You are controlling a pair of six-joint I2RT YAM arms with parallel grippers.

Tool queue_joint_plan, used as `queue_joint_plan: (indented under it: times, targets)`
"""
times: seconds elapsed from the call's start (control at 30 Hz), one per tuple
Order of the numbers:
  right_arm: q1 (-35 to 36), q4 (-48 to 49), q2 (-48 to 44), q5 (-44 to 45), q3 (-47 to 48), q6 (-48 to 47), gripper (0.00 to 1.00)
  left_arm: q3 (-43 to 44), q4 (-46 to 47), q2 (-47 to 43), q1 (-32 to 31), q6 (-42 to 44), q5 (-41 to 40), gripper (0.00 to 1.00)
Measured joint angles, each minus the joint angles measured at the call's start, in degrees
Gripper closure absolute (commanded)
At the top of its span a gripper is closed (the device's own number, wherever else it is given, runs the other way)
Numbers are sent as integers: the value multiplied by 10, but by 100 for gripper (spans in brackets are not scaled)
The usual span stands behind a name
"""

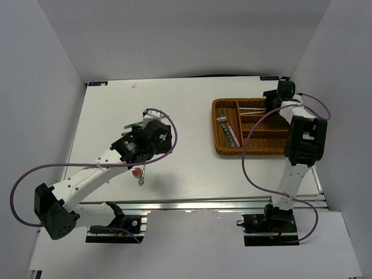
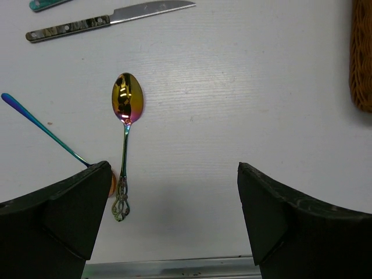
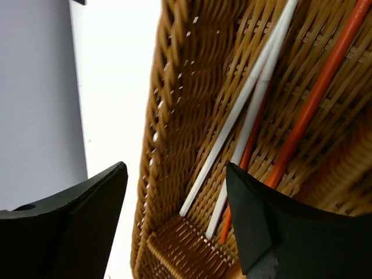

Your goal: Sort the eating utensils into containers

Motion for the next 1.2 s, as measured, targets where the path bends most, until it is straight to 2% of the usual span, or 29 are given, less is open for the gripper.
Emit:
queue_joint_plan:
  times: [0.03,0.17,0.3,0.43,0.57,0.7,0.83,1.0,1.2]
  targets:
    - [0,-2,-7,0,-3,0,21,8,-5,2,3,-3,-3,2]
    - [-1,-14,-50,1,-17,-4,17,47,-19,21,25,-18,-17,2]
    - [-1,-28,-103,-4,-18,-32,11,63,-18,40,96,-36,-11,2]
    - [11,-74,-136,-12,22,-129,11,83,-27,61,171,-73,-17,2]
    - [66,-101,-186,-15,35,-264,11,138,-42,108,197,-143,-59,2]
    - [153,-106,-298,-41,-57,-369,11,161,-47,154,219,-220,-91,2]
    - [209,-123,-381,-54,-152,-437,11,166,-61,207,266,-283,-92,2]
    - [224,-146,-430,-74,-241,-482,11,176,-60,276,311,-311,-81,3]
    - [238,-162,-459,-104,-283,-510,11,205,-42,358,322,-326,-54,7]
